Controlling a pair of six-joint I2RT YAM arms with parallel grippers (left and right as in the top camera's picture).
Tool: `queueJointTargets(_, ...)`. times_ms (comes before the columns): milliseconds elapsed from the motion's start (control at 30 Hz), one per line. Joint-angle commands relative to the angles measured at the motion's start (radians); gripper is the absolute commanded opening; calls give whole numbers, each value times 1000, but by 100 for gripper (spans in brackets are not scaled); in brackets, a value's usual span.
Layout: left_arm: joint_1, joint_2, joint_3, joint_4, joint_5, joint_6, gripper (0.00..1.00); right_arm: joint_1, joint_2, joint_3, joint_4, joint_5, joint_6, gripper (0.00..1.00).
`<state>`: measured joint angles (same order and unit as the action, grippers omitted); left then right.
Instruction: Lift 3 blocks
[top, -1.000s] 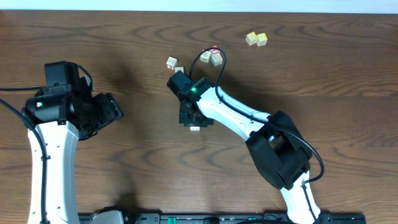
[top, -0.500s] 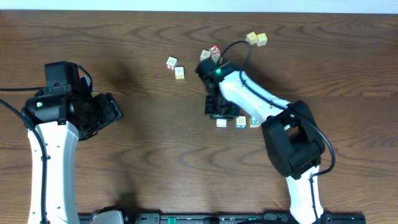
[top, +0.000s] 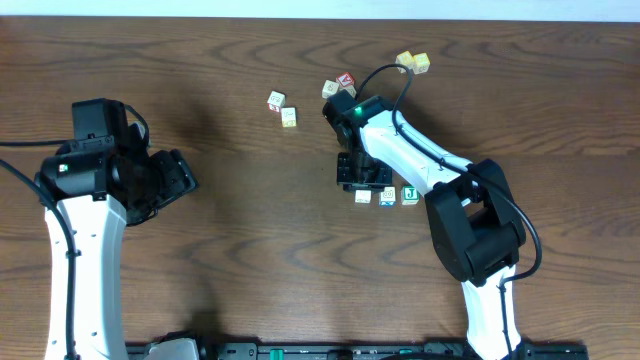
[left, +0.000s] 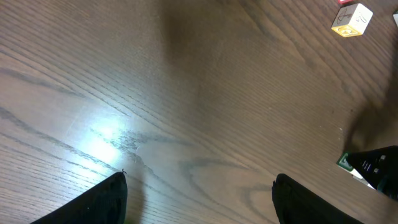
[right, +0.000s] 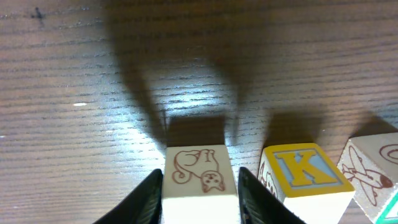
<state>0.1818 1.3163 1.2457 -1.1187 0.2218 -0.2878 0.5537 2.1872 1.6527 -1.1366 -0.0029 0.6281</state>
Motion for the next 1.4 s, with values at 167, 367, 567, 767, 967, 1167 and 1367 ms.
queueJointTargets(167,5,-2,18,-3,-8,-3,75,0,1,59,-34,13,-47,44)
queueJointTargets(367,5,-2,18,-10,74,-3,75,-29,1,228,-174,13,-118,46)
queueJointTargets(567,5,-2,18,3,84,-3,75,-136,-37,443,-350,13,-209,47)
queueJointTargets(767,-26,3,17,2,181,2,75,-297,-154,487,-454,13,-299,48)
queueJointTargets(967,-112,31,17,10,186,-27,75,-473,-219,486,-543,-14,-367,47)
queueJointTargets(1167,-215,84,15,44,186,-39,75,-587,-220,435,-550,-84,-458,48)
queueJointTargets(1367,-319,180,15,68,186,-35,75,-689,-220,325,-520,-137,-515,48)
